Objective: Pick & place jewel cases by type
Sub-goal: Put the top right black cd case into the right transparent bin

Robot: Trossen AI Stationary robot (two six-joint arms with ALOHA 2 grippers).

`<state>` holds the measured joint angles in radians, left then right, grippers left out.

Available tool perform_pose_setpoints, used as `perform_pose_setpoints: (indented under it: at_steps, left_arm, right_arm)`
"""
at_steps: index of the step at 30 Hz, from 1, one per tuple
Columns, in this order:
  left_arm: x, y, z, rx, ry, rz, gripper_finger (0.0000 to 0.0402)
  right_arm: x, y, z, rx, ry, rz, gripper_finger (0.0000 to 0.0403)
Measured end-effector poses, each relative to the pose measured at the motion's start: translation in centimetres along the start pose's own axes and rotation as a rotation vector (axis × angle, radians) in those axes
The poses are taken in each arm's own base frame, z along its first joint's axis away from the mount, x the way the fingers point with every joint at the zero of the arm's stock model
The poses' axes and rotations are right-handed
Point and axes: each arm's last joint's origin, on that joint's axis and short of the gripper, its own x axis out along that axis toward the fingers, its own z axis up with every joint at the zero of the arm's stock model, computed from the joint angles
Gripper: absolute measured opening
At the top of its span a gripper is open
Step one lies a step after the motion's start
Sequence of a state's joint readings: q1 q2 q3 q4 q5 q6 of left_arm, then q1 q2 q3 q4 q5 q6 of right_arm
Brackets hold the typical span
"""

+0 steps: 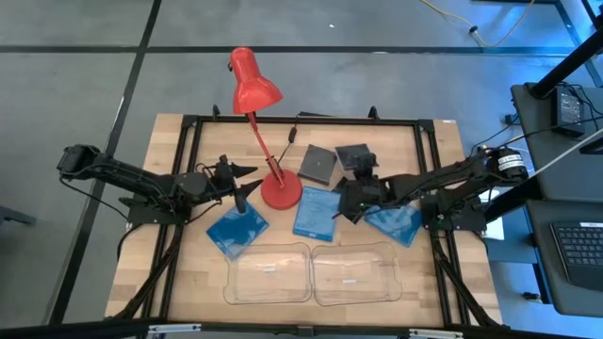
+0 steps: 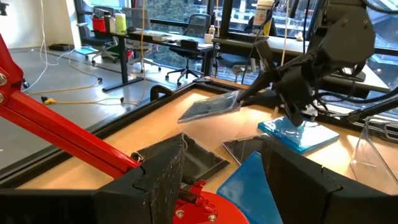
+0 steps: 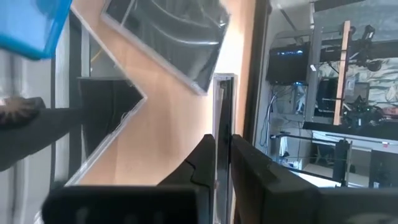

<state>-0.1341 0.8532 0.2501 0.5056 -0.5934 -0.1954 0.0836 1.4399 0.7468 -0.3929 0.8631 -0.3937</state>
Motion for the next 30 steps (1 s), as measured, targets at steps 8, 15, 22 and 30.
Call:
perform_pose_setpoints:
  at_steps: [8, 15, 22, 30]
  left_arm:
    - [0.0, 0.0, 0.0, 0.0, 0.0, 0.0, 0.0212]
    - [0.0, 0.0, 0.0, 0.0, 0.0, 0.0, 0.0212]
    - [0.0, 0.0, 0.0, -0.001, 0.0, 0.0, 0.0212]
    - [0.0, 0.0, 0.0, -0.004, 0.003, -0.014, 0.0212]
  right_arm:
    - [-3.2, -0.8, 2.6, -0.021, -0.104, -0.001, 0.0042]
    - [-8.2, -0.8, 5.4, -0.023, -0.286, 0.016, 0.0042]
    - [-13.3, -0.7, 7.2, 0.007, -0.478, 0.087, 0.0043]
    - [-18.0, 0.6, 7.2, 0.042, -0.608, 0.181, 0.0043]
